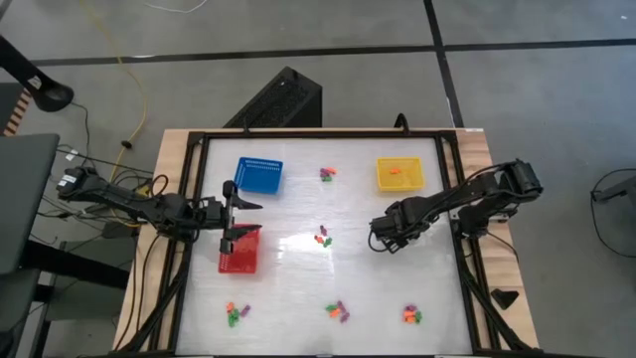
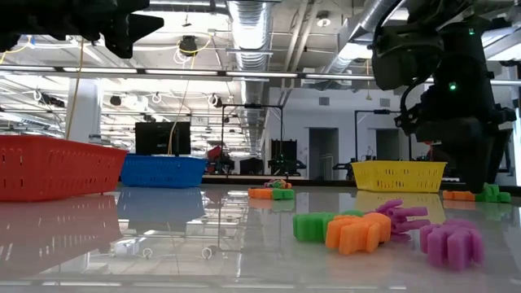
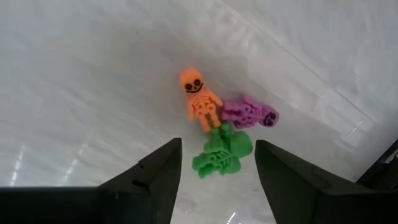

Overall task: Sort Halloween decoration
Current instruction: Put the green skeleton toy into the red bin

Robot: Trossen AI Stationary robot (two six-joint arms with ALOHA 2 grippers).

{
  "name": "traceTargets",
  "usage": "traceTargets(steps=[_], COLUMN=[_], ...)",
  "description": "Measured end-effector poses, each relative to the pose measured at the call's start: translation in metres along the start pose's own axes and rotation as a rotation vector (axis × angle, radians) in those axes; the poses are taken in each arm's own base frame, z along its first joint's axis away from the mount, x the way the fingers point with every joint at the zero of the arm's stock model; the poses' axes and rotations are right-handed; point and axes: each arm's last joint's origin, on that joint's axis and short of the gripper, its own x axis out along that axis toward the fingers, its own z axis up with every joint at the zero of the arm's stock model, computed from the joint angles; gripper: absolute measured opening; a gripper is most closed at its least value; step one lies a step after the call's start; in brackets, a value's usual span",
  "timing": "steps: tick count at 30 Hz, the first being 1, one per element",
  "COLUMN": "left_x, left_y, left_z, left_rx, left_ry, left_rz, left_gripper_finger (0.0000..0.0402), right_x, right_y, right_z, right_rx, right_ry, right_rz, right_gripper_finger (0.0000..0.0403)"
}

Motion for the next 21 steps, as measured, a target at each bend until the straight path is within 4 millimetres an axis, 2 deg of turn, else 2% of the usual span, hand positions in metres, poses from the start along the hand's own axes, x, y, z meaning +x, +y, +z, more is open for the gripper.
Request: traceTargets(steps=[13, 21], left_x=[0.0, 0.0], left_y=[0.0, 0.0], left_z=[0.0, 0.0], left_rx=[0.0, 0.0], left_ry=[0.0, -0.001], left_rz=[0.0, 0.0], left_gripper_finger=[0.0226, 0.0226], right_x=[0.0, 0.022], right_y=[0.0, -0.004], right_z=[0.0, -0.004], right_rx=[0.019, 0.021], right_ry=[0.001, -0.002], right_rz=[0.004, 0.029], right_gripper_finger=[0.0186, 0.0151])
